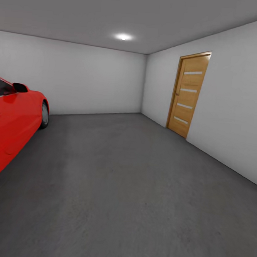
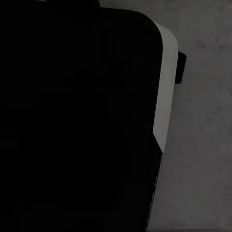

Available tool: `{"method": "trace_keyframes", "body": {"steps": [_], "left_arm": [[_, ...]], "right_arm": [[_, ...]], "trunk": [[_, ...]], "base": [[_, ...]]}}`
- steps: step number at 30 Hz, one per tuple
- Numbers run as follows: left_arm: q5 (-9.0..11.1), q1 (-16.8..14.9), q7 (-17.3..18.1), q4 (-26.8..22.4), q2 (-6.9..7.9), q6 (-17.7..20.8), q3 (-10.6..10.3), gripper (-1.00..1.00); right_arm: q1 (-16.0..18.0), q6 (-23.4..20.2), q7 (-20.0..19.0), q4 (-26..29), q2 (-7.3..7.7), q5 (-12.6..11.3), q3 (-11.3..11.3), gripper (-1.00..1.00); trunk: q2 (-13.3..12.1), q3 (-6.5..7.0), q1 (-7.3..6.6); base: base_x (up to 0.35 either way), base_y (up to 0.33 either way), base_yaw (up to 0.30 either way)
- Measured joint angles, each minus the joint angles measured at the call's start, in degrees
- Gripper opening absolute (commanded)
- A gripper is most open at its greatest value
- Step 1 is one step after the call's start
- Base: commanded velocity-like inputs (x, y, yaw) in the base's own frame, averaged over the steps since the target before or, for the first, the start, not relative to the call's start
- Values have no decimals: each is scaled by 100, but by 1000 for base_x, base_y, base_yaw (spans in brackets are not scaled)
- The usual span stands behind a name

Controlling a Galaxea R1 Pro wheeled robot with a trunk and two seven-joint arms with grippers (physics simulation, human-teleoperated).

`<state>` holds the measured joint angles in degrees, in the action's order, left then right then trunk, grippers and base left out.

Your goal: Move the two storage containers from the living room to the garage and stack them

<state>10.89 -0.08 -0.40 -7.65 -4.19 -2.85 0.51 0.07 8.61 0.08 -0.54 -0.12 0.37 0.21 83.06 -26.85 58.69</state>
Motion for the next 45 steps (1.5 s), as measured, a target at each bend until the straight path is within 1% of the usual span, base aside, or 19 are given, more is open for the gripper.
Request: {"method": "trace_keyframes", "body": {"steps": [45], "left_arm": [[0, 0, 0, 0, -2, 0, 0, 100]], "right_arm": [[0, 0, 0, -1, 4, 3, -30, 100]], "trunk": [[0, 0, 0]], "base": [[322, 0, 0]]}}
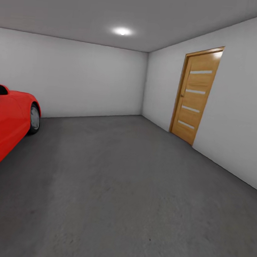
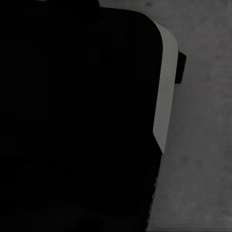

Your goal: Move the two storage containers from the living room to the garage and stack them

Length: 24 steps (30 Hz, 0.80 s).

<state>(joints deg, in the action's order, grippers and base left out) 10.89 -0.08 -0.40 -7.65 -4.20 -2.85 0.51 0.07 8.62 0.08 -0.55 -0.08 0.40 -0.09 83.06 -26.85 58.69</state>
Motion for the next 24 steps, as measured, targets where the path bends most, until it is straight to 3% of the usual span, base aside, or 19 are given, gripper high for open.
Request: {"method": "trace_keyframes", "body": {"steps": [24], "left_arm": [[0, 0, 0, 0, 9, 0, 0, 100]], "right_arm": [[0, 0, 0, 0, 0, 0, 0, 100]], "trunk": [[0, 0, 0]], "base": [[322, 0, 0]]}}
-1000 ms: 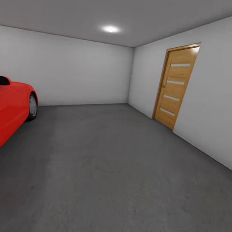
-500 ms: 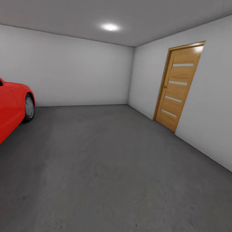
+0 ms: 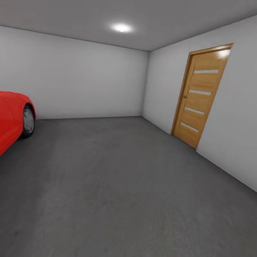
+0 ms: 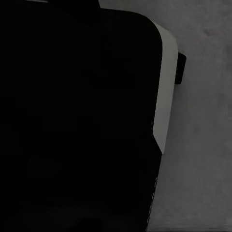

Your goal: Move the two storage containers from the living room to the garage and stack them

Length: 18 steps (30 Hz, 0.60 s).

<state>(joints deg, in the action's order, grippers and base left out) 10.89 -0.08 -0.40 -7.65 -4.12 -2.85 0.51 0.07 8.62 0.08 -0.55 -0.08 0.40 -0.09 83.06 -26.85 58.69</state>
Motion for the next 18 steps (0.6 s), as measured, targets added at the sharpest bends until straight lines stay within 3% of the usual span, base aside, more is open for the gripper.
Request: {"method": "trace_keyframes", "body": {"steps": [18], "left_arm": [[0, 0, 0, 0, 0, -1, 0, 100]], "right_arm": [[0, 0, 0, 1, 0, 0, 0, 100]], "trunk": [[0, 0, 0]], "base": [[322, 0, 0]]}}
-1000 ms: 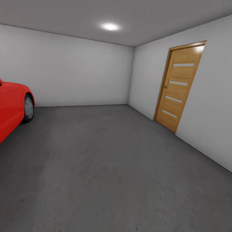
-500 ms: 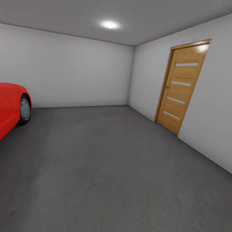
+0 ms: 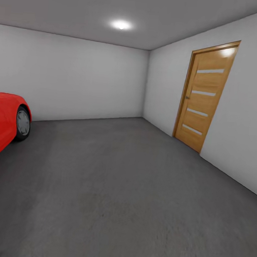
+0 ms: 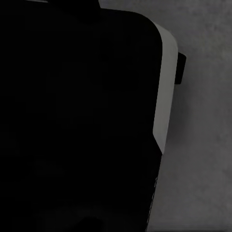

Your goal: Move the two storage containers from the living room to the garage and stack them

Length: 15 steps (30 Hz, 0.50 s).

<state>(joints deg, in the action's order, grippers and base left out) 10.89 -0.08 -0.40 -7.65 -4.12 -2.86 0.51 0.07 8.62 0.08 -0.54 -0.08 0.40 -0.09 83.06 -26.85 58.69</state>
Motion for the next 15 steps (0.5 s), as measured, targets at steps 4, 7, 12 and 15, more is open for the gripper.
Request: {"method": "trace_keyframes", "body": {"steps": [4, 7, 12, 15], "left_arm": [[0, 0, 0, 0, 0, 0, 0, 100], [0, 0, 0, 0, 0, 0, 0, 100], [0, 0, 0, 0, 0, -1, 0, 100], [0, 0, 0, 0, 0, -1, 0, 100]], "right_arm": [[-1, 0, 0, 1, 0, 0, 0, 100], [0, 0, 0, -1, 0, 0, 0, 100], [0, 0, 0, -1, 0, 0, 0, 100], [-1, 0, 0, -1, 0, 0, 0, 100]], "trunk": [[0, 0, 0], [0, 0, 0], [0, 0, 0], [0, 0, 0]], "base": [[322, 0, 0], [322, 0, 0], [322, 0, 0], [322, 0, 0]]}}
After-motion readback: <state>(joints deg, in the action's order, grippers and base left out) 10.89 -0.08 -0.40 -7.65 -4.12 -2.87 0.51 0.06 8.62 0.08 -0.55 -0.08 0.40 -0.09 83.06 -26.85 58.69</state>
